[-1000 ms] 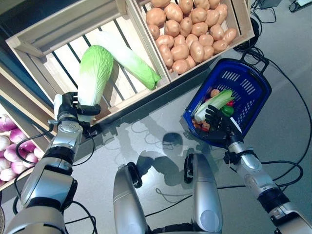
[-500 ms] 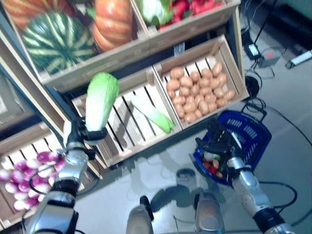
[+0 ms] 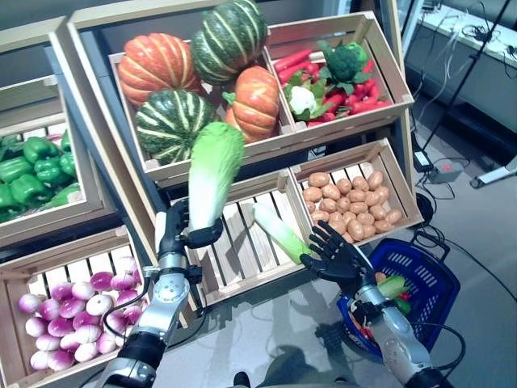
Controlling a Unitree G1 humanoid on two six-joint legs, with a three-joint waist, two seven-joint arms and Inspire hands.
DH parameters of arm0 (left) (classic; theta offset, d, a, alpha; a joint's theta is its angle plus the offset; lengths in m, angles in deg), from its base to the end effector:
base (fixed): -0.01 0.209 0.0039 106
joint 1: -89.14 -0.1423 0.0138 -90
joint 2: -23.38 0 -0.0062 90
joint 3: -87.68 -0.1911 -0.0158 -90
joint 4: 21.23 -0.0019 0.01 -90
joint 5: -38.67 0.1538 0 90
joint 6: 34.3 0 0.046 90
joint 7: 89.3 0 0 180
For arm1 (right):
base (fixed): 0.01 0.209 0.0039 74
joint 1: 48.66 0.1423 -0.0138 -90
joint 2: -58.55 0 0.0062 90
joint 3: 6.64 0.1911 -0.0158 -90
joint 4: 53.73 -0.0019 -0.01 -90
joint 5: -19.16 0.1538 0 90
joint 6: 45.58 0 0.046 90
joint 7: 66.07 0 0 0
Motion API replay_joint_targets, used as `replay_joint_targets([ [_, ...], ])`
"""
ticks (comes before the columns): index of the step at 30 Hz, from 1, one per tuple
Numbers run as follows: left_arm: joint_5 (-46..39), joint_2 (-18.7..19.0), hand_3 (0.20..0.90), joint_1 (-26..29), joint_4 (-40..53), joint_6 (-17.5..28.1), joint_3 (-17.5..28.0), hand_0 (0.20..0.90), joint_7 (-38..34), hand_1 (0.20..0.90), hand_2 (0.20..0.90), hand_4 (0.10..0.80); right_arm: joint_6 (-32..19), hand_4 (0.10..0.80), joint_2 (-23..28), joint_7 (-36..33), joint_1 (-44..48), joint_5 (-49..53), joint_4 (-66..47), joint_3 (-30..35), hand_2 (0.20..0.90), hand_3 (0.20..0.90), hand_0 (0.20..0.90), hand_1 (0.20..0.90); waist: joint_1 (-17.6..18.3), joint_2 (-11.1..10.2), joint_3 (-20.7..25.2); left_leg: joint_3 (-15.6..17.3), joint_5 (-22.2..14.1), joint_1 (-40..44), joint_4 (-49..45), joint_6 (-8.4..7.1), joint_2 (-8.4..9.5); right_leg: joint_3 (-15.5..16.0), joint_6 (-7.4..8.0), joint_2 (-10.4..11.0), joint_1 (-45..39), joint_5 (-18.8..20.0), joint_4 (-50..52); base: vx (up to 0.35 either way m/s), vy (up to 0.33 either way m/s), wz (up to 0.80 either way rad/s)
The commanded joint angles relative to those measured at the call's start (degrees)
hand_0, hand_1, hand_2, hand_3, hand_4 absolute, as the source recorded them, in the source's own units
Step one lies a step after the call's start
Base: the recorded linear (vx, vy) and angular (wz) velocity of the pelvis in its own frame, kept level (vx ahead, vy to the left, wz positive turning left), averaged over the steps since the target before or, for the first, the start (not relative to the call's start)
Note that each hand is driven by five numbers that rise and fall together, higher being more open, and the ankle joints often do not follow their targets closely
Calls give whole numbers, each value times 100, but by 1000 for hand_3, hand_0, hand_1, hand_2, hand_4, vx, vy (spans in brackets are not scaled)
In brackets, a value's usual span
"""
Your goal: Put vegetables into the basket
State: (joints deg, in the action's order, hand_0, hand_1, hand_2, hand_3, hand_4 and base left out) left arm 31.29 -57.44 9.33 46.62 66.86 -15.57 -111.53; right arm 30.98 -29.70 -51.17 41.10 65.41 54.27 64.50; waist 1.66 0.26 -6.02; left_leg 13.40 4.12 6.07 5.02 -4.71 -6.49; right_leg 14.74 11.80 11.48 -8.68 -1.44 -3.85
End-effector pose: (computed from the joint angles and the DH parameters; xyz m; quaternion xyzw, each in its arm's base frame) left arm 0.2460 0.2104 0.0151 0.1780 -0.0017 0.1094 0.9779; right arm 0.1988 -0.1703 -0.0240 0.2320 0.0763 0.1544 0.9573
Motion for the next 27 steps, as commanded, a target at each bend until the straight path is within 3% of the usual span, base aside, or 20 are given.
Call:
replay_joint_targets([
  [1, 536, 83, 300, 346, 518, 881, 40, 300, -24, 300, 300, 400, -146, 800, -201, 586, 482, 896, -657, 107, 900, 900, 900, 900, -12, -47, 315, -122, -435, 86, -2, 113, 212, 78, -332, -157, 215, 451, -115, 14, -103, 3],
  [8, 857, -105, 300, 436, 765, 743, -623, 300, 240, 300, 300, 400, -5, 800, -517, 701, 705, 1672, -488, -115, 900, 900, 900, 900, -76, -138, 323, -101, -509, 222, -2, 117, 157, 21, -367, -258, 112, 406, -115, 20, -84, 1],
  [17, 1101, -55, 300, 481, 935, 678, -1033, 300, 447, 300, 300, 400, 49, 800, -815, 765, 871, 2692, -462, -190, 900, 900, 900, 900, -135, -145, 270, -127, -539, 295, -2, 122, 148, 6, -360, -279, 35, 390, -115, 9, -36, -1],
  [21, 1403, 21, 300, 528, 883, 709, -1188, 300, 311, 300, 300, 400, 225, 800, -892, 732, 958, 3057, -424, -181, 900, 900, 900, 900, -159, -159, 282, -142, -545, 326, -2, 113, 150, 5, -352, -278, -8, 375, -115, 0, 0, 0],
  [27, 2622, 242, 300, 661, 878, 709, -1391, 300, -380, 300, 300, 400, 524, 800, -998, 668, 1019, 3721, -339, -230, 900, 900, 900, 900, -188, -174, 305, -174, -561, 352, -2, 105, 152, 17, -349, -270, -50, 351, -115, 0, 0, 0],
])
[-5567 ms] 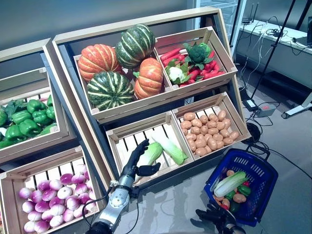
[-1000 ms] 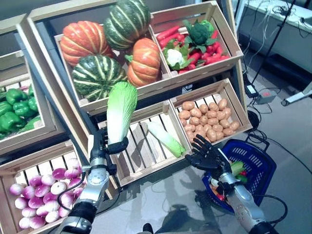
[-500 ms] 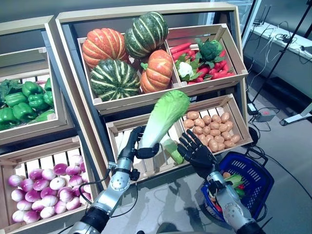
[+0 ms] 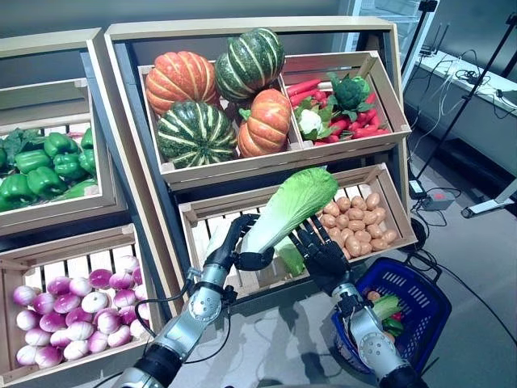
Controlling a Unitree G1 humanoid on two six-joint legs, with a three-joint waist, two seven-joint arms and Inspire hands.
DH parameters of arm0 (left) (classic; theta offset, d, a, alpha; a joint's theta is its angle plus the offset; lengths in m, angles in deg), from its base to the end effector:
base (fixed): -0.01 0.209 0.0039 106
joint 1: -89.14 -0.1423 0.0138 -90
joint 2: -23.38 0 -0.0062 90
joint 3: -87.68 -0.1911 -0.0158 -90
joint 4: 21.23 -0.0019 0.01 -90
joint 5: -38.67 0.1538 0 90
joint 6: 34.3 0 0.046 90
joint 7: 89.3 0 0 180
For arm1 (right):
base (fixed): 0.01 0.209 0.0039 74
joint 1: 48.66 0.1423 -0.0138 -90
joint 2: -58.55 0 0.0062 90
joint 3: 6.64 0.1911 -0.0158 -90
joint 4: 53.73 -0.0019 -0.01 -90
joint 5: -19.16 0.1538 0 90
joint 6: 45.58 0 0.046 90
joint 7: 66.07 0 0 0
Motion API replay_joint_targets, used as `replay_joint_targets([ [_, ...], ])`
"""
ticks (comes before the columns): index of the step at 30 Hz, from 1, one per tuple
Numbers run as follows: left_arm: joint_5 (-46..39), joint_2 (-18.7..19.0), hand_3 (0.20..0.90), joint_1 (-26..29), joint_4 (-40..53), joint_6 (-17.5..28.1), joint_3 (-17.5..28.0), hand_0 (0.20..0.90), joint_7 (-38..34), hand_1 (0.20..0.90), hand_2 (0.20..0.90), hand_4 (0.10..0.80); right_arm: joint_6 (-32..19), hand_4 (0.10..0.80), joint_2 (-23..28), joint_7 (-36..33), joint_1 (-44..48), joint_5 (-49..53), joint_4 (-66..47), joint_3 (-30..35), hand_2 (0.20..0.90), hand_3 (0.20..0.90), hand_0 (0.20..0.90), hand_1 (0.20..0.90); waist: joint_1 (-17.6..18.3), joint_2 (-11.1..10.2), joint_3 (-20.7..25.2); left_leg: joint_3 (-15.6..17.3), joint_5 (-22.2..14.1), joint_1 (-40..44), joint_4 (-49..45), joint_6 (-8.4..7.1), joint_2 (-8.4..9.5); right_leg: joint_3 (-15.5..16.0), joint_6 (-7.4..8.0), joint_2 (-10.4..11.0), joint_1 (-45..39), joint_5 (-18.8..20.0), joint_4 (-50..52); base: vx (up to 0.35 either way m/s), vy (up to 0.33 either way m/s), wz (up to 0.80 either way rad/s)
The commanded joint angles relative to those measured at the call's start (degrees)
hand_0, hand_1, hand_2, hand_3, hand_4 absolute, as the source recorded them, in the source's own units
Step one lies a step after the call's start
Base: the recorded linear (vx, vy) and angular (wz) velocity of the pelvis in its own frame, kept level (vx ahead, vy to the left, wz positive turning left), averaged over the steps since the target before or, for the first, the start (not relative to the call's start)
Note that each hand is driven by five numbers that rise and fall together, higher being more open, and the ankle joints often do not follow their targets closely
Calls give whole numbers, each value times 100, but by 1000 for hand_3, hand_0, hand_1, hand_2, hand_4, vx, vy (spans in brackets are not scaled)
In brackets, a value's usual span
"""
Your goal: Put vegetables into the basket
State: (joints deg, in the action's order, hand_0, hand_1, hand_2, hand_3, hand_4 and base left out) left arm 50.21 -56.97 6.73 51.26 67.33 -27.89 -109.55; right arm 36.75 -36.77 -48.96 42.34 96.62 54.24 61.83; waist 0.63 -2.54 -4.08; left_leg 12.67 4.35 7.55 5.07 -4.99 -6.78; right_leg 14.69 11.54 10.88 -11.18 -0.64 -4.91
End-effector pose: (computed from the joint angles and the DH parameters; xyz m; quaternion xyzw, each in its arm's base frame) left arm 0.2238 0.1679 -0.0018 0.3309 -0.0413 -0.0639 0.9406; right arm 0.2001 -0.1281 -0.0294 0.5305 0.0992 0.1233 0.8328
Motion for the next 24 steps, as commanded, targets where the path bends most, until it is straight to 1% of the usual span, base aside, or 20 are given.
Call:
replay_joint_targets([
  [1, 843, 230, 300, 937, 415, 652, -193, 300, -645, 300, 300, 400, -28, 800, -280, 472, 898, 694, -336, 41, 900, 900, 900, 900, -85, 106, 113, -106, -583, 205, -7, 133, 184, 23, -323, -208, 197, 271, -9, 0, 0, 0],
  [5, 1338, 374, 300, 1096, 425, 583, -387, 300, -820, 300, 300, 400, -3, 800, -306, 373, 994, 952, -367, 36, 900, 900, 900, 900, -94, 113, 110, -136, -589, 200, -7, 126, 196, 24, -315, -201, 195, 265, -9, -14, 2, 1],
  [10, 1871, 434, 300, 1230, 350, 581, -587, 300, -1128, 300, 300, 400, 7, 800, -359, 138, 1126, 1080, -296, 66, 900, 900, 900, 900, -91, 120, 123, -155, -611, 231, -7, 125, 208, 24, -302, -186, 163, 252, -9, -5, 11, 5],
  [17, 2523, 507, 300, 1355, 365, 705, -801, 300, -1372, 300, 300, 400, -323, 800, -364, -343, 1369, 1009, -182, 195, 900, 900, 900, 900, -84, 108, 169, -148, -630, 259, -7, 124, 214, -8, -293, -180, 144, 250, -9, 1, 4, 1],
  [19, 2551, 518, 300, 1397, 359, 731, -868, 300, -1386, 300, 300, 400, -404, 800, -337, -446, 1465, 932, -161, 233, 900, 900, 900, 900, -80, 107, 171, -143, -636, 269, -7, 122, 215, -17, -292, -181, 138, 249, -9, 0, 0, 0],
  [20, 2599, 527, 300, 1444, 363, 779, -942, 300, -1397, 300, 300, 400, -524, 800, -310, -598, 1565, 796, -125, 277, 900, 900, 900, 900, -81, 105, 177, -144, -638, 270, -7, 122, 217, -25, -293, -181, 137, 248, -9, 0, 0, 0],
  [24, 2659, 541, 300, 1527, 402, 971, -1106, 300, -1436, 300, 300, 400, -737, 800, -240, -864, 1813, 579, 117, 415, 900, 900, 900, 900, -87, 110, 189, -144, -658, 286, -7, 128, 222, -52, -294, -185, 134, 247, -9, 0, 0, 0],
])
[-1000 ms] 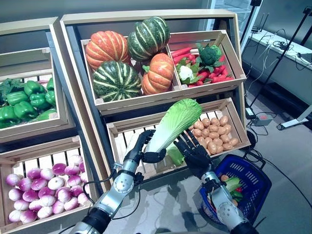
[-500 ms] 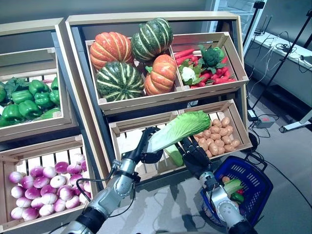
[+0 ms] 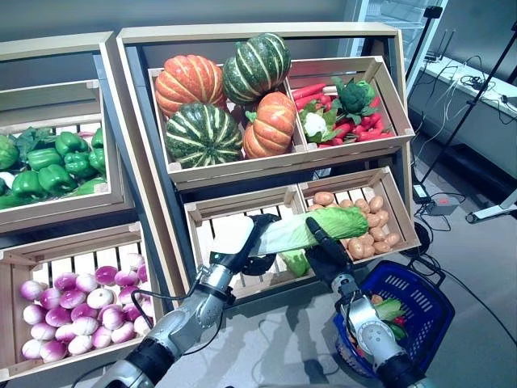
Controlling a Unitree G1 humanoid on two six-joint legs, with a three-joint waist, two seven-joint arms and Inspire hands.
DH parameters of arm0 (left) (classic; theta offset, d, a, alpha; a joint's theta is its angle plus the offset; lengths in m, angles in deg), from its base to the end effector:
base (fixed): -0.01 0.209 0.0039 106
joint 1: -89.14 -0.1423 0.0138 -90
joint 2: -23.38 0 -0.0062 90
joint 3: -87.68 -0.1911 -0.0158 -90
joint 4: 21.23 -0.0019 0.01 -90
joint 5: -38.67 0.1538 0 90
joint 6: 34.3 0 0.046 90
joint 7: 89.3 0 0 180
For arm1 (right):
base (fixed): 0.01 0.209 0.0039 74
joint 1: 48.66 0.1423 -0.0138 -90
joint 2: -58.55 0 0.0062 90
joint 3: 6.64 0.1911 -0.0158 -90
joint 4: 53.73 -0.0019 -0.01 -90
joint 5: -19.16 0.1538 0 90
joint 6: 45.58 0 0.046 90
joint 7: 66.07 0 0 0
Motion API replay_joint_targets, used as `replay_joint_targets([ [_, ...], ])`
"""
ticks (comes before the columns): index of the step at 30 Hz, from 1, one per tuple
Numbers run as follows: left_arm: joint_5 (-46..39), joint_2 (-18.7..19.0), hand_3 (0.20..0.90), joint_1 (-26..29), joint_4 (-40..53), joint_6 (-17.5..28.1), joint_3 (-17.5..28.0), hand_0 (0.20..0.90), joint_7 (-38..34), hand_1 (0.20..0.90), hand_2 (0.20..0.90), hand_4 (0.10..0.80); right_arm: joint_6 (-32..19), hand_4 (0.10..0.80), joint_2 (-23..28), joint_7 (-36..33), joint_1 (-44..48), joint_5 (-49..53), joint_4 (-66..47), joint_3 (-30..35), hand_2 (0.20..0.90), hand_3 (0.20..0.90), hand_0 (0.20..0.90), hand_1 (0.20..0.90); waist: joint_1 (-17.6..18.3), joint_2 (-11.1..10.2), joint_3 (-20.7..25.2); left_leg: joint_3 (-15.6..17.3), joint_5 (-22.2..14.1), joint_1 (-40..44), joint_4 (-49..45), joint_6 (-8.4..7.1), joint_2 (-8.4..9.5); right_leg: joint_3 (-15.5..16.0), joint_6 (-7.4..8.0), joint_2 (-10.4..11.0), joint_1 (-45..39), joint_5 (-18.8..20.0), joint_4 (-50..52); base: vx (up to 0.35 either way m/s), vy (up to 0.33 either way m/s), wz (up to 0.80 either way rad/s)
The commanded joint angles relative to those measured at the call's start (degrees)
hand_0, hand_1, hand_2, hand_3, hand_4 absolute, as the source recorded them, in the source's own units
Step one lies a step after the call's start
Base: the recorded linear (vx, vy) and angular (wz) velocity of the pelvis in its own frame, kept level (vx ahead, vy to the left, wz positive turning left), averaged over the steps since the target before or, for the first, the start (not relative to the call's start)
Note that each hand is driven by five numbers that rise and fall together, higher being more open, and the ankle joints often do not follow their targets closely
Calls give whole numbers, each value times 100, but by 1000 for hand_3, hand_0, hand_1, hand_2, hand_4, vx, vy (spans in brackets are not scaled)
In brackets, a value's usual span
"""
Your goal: Put vegetables into the basket
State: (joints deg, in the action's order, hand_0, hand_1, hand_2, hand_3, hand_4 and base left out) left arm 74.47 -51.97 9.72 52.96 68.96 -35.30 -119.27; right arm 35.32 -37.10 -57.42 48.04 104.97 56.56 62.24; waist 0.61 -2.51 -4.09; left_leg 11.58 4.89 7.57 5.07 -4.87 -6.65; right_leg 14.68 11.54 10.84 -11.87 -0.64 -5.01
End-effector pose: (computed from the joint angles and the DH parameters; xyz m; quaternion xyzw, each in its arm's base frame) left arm 0.2233 0.1619 0.0016 0.5133 -0.1928 -0.1109 0.8289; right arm 0.2241 -0.1261 -0.0169 0.5730 0.1077 0.0528 0.8108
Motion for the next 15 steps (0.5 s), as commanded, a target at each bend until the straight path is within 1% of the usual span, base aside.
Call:
replay_joint_targets([
  [1, 241, 39, 300, 1242, 233, 846, -380, 300, -472, 300, 300, 400, -642, 800, -206, -90, 1287, -332, -65, 416, 900, 900, 900, 900, -89, 107, 195, -36, -717, 287, -7, 116, 208, -59, -295, -182, 202, 246, 1, 0, 0, 0],
  [2, 245, 40, 300, 1251, 239, 875, -394, 300, -488, 300, 300, 400, -701, 800, -199, -148, 1311, -415, -26, 439, 900, 900, 900, 900, -89, 107, 200, -38, -719, 289, -7, 117, 209, -65, -296, -183, 201, 245, 1, 0, 0, 0],
  [4, 267, 37, 300, 1292, 340, 1016, -466, 300, -595, 300, 300, 400, -974, 800, -174, -418, 1430, -728, 155, 501, 900, 900, 900, 900, -98, 114, 213, -40, -726, 292, -7, 122, 214, -86, -301, -183, 200, 244, 1, 0, 0, 0],
  [8, 111, 28, 300, 1295, 532, 1164, -488, 300, -672, 300, 300, 400, -1267, 800, -192, -556, 1568, -855, 337, 616, 900, 900, 900, 900, -129, 126, 201, -48, -736, 294, -7, 126, 215, -104, -306, -186, 199, 248, 1, 0, 0, 0],
  [13, -22, 4, 300, 1259, 704, 1252, -462, 300, -614, 300, 300, 400, -1381, 800, -226, -399, 1702, -797, 413, 671, 900, 900, 900, 900, -166, 138, 186, -90, -749, 282, -7, 133, 225, -126, -318, -187, 203, 250, 1, 0, 0, 0],
  [15, -23, -5, 300, 1239, 786, 1240, -465, 300, -582, 300, 300, 400, -1492, 800, -243, -192, 1710, -752, 370, 644, 900, 900, 900, 900, -179, 142, 171, -96, -746, 268, -7, 132, 223, -127, -319, -183, 215, 254, 1, 0, 0, 0],
])
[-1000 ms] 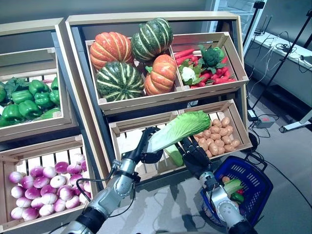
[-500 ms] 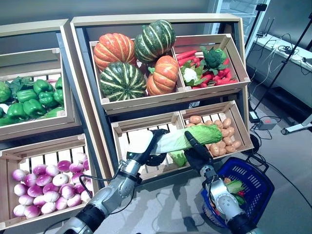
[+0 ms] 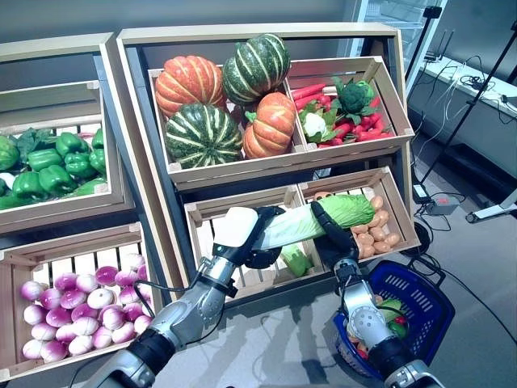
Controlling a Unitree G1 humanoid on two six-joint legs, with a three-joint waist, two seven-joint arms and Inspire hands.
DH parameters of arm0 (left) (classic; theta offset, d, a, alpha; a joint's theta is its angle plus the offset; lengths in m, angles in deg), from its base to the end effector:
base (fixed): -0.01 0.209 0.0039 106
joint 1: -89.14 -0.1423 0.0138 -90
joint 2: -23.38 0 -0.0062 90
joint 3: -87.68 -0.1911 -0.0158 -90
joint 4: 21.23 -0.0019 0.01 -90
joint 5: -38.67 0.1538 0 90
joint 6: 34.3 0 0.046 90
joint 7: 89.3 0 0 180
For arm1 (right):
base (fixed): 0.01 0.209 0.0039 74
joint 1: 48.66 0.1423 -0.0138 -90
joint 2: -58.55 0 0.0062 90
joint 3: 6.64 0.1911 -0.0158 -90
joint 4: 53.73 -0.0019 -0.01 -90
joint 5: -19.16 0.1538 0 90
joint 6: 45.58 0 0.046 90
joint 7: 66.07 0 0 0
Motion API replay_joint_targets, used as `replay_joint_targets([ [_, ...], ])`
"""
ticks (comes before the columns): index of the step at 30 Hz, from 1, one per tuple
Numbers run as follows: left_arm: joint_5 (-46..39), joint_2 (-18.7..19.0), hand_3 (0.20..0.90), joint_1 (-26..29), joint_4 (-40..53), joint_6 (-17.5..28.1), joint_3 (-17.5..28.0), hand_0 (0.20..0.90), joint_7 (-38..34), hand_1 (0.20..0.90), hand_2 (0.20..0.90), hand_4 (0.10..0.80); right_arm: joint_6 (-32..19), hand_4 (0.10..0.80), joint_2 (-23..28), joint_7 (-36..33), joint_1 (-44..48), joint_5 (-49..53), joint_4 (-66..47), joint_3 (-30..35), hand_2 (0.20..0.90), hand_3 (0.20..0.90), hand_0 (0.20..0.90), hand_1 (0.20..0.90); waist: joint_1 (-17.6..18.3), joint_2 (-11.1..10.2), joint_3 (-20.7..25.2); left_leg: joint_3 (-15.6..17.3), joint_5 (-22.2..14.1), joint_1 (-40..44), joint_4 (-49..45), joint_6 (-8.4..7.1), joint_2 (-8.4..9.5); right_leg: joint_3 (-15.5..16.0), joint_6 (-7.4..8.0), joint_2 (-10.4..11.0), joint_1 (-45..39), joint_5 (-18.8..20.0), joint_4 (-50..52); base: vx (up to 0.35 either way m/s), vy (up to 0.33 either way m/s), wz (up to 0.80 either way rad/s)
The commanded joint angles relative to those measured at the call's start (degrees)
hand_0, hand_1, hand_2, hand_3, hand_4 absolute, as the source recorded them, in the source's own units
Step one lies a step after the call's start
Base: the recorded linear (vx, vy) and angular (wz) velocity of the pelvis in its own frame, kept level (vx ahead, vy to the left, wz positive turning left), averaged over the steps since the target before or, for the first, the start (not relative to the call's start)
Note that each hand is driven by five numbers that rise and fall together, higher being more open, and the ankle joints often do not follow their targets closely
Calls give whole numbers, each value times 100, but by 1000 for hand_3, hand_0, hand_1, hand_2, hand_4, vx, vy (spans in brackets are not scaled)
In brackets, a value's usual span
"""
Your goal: Put vegetables into the basket
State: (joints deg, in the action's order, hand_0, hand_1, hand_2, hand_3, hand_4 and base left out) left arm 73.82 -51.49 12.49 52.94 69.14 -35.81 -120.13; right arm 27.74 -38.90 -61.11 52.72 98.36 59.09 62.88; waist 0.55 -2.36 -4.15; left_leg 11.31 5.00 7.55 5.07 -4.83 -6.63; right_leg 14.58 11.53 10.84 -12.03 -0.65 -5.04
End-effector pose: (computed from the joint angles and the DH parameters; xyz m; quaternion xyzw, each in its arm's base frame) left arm 0.2340 0.1598 0.0114 0.5115 -0.2173 -0.1020 0.8250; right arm 0.2436 -0.1220 -0.0030 0.5266 0.0524 0.0239 0.8481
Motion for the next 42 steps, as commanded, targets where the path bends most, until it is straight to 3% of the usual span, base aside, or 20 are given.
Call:
replay_joint_targets([
  [1, 21, -55, 300, 961, 821, 1204, -423, 300, -475, 300, 300, 400, -812, 400, -76, 243, 1246, -65, 84, 552, 300, 300, 300, 300, -177, 130, 173, -72, -756, 259, -7, 126, 219, -113, -317, -180, 238, 253, 4, 0, 0, 0],
  [8, -109, -42, 300, 930, 1001, 1172, -429, 300, -330, 300, 300, 400, -1035, 400, -123, 886, 1223, 221, -105, 461, 300, 300, 300, 300, -208, 141, 164, -118, -763, 221, -7, 125, 211, -91, -308, -177, 261, 236, 4, 0, 0, 0],
  [23, -375, -89, 300, 887, 884, 1061, -378, 300, -191, 300, 300, 400, -1105, 400, -165, 812, 1193, 409, -80, 579, 300, 300, 300, 300, -183, 154, 159, -98, -753, 199, -7, 105, 183, -118, -305, -183, 297, 243, 4, 0, 0, 0],
  [24, -330, -86, 340, 869, 876, 1049, -349, 340, -214, 340, 340, 427, -1122, 400, -166, 824, 1175, 404, -90, 588, 300, 300, 300, 300, -180, 155, 157, -94, -753, 200, -7, 105, 181, -118, -307, -182, 298, 243, 4, 0, 0, 0],
  [25, -340, -79, 728, 861, 857, 983, -329, 728, -141, 728, 728, 685, -1151, 400, -171, 832, 1152, 397, -107, 593, 300, 300, 300, 300, -178, 157, 154, -94, -753, 199, -7, 106, 180, -120, -309, -183, 303, 245, 4, 0, 0, 0],
  [26, -349, -75, 900, 848, 866, 938, -321, 900, -121, 900, 900, 800, -1161, 400, -168, 828, 1140, 396, -123, 593, 300, 300, 300, 300, -173, 160, 151, -92, -749, 196, -7, 104, 180, -126, -308, -184, 307, 248, 4, 0, 0, 0],
  [36, -542, 4, 900, 611, 554, 375, -203, 900, 193, 900, 900, 800, -1364, 400, -41, 866, 855, 288, -141, 799, 300, 300, 300, 300, -111, 188, 128, -48, -747, 215, -7, 103, 155, -170, -285, -189, 323, 262, 4, 0, 0, 0],
  [42, -555, 156, 900, 223, 278, 215, 126, 900, 270, 900, 900, 800, -1496, 400, 223, 891, 498, 211, -71, 1196, 300, 300, 300, 300, -87, 192, 94, -7, -733, 215, -7, 97, 123, -189, -278, -198, 341, 273, 4, 0, 0, 0],
])
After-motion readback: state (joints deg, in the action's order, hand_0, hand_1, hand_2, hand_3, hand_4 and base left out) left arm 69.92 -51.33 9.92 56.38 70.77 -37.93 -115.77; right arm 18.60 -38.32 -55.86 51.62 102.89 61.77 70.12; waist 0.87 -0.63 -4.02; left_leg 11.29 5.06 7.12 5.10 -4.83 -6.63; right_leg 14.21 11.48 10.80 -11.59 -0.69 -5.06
